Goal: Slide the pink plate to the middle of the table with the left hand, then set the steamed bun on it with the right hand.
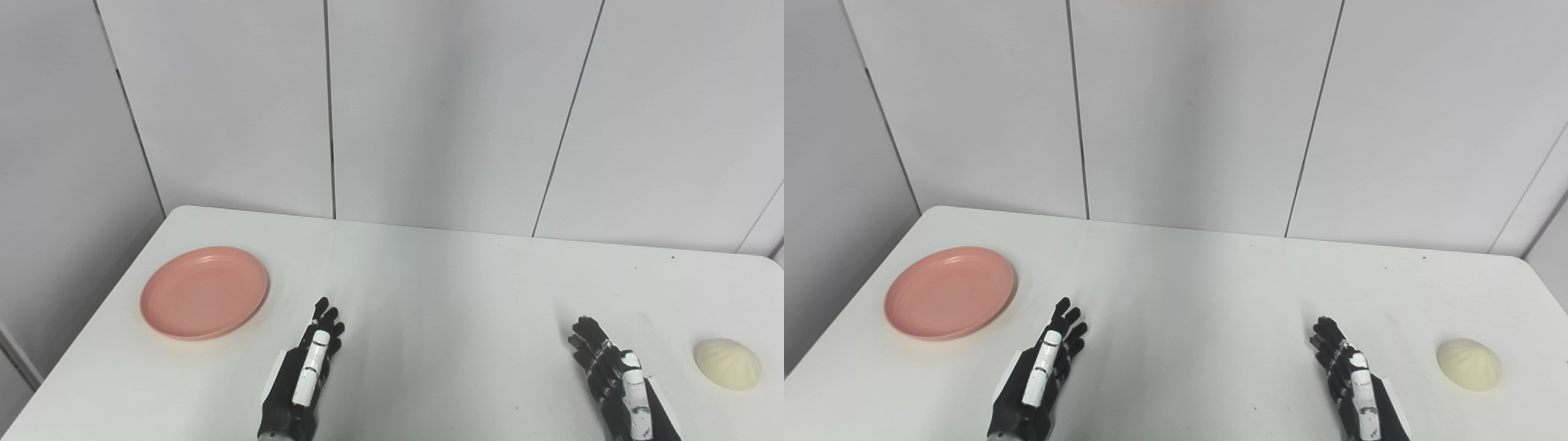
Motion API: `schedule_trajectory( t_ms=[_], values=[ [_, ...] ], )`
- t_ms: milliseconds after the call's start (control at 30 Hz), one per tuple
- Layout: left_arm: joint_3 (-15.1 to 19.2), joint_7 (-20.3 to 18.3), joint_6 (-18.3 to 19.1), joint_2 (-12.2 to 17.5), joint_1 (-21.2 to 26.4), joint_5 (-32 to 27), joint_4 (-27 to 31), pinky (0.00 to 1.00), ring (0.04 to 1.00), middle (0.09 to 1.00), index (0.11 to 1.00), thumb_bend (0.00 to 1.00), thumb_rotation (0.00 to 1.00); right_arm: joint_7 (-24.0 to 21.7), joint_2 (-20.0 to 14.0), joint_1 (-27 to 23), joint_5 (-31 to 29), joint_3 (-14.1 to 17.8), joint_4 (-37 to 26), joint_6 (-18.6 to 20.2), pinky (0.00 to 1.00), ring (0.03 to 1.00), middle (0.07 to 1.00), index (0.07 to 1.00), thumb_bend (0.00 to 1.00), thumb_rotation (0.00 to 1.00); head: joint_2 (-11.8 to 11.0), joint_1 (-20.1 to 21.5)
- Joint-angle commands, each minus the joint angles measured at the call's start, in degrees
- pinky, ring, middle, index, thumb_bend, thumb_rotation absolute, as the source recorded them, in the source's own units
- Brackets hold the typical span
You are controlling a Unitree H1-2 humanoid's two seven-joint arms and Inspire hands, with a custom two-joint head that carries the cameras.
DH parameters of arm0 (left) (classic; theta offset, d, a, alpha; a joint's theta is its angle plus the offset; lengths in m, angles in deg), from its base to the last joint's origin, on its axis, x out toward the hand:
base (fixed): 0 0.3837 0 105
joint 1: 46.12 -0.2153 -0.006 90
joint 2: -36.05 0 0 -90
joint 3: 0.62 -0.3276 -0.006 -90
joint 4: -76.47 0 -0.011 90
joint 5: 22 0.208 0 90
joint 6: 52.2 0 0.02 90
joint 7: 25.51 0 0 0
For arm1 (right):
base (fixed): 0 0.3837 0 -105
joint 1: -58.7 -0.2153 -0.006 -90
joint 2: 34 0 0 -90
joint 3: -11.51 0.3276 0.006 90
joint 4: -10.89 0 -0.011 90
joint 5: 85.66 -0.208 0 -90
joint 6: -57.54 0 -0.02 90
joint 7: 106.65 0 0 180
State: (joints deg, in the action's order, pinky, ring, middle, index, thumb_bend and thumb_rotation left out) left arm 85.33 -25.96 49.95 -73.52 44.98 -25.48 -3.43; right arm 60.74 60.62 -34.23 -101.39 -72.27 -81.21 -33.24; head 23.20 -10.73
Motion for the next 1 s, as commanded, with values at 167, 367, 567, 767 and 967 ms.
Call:
schedule_trajectory(
  t_ms=[167,367,567,767,967],
  values=[
    [1.0,-0.8,-1.6,0.6,0.9,-0.8,0.9,1.0,0.973,0.999,1.0,0.57,0.91,0.1,1.1,1.0,1.1,-0.3,0.3,-3.4,0.98,0.925,0.924,0.889,0.81,1.0,0.3,1.4],
    [2.6,-1.3,-0.9,0.8,1.6,-4.0,5.2,0.99,0.955,0.983,1.0,0.66,0.85,-0.3,1.6,1.2,0.9,-0.7,-0.4,-2.9,0.99,0.929,0.925,0.894,0.81,1.0,0.6,1.9],
    [3.9,-1.0,-5.2,3.3,4.2,-2.5,7.3,0.95,0.921,0.931,0.996,0.71,0.84,-0.3,1.9,1.2,0.8,-0.8,-0.4,-2.8,0.99,0.933,0.927,0.902,0.8,1.0,0.2,2.5],
    [5.9,-0.3,-7.5,6.7,9.1,0.5,8.6,0.93,0.908,0.918,0.972,0.74,0.86,-0.3,1.8,1.1,0.8,-0.7,-0.3,-2.6,0.99,0.932,0.923,0.9,0.81,1.0,-0.1,2.4],
    [9.0,0.6,-3.4,10.4,14.3,1.1,8.6,0.9,0.892,0.898,0.899,0.79,0.87,-0.6,1.6,1.2,0.9,-0.8,0.1,-3.0,1.0,0.937,0.928,0.908,0.79,1.0,0.0,2.4]
  ],
)
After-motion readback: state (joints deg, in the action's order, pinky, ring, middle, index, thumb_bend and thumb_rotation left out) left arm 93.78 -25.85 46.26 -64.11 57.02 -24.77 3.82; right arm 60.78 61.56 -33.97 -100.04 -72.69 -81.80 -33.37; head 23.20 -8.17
